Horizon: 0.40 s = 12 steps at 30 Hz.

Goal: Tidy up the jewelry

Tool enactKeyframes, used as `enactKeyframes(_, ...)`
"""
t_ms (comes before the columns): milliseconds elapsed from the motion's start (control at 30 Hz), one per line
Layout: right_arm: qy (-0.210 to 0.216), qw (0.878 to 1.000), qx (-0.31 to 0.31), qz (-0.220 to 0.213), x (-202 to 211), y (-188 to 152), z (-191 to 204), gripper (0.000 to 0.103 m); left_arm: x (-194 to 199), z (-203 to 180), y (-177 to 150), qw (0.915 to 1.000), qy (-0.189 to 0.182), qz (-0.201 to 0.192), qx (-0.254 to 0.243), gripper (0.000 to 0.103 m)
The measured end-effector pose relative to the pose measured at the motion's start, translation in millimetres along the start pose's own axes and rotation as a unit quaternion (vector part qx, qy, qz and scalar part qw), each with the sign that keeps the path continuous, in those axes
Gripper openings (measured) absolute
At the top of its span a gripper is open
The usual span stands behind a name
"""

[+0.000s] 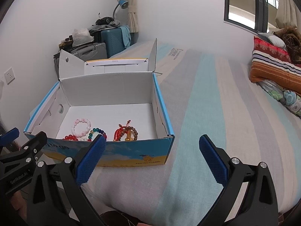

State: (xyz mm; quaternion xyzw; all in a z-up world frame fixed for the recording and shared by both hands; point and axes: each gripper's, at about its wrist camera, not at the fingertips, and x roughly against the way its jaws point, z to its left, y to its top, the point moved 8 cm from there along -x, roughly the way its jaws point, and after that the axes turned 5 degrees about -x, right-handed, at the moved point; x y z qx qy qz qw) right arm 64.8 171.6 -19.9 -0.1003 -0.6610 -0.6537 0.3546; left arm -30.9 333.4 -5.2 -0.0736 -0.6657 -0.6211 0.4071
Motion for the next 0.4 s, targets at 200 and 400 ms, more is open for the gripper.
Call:
enactKeyframes(200,0.003,1.0,-0.001,0.002,-1.7,-0.9,1.0,0.096,0.1,-2.4,1.1,1.0,-0.005,0.0,-0.004,0.097)
enactKeyframes(400,0.004,1.0,-0.002,0.006,-3.3,-3.1,2.7,0.096,1.0,-2.0,1.6,1.0,0.003,-0.006,-0.005,0.097)
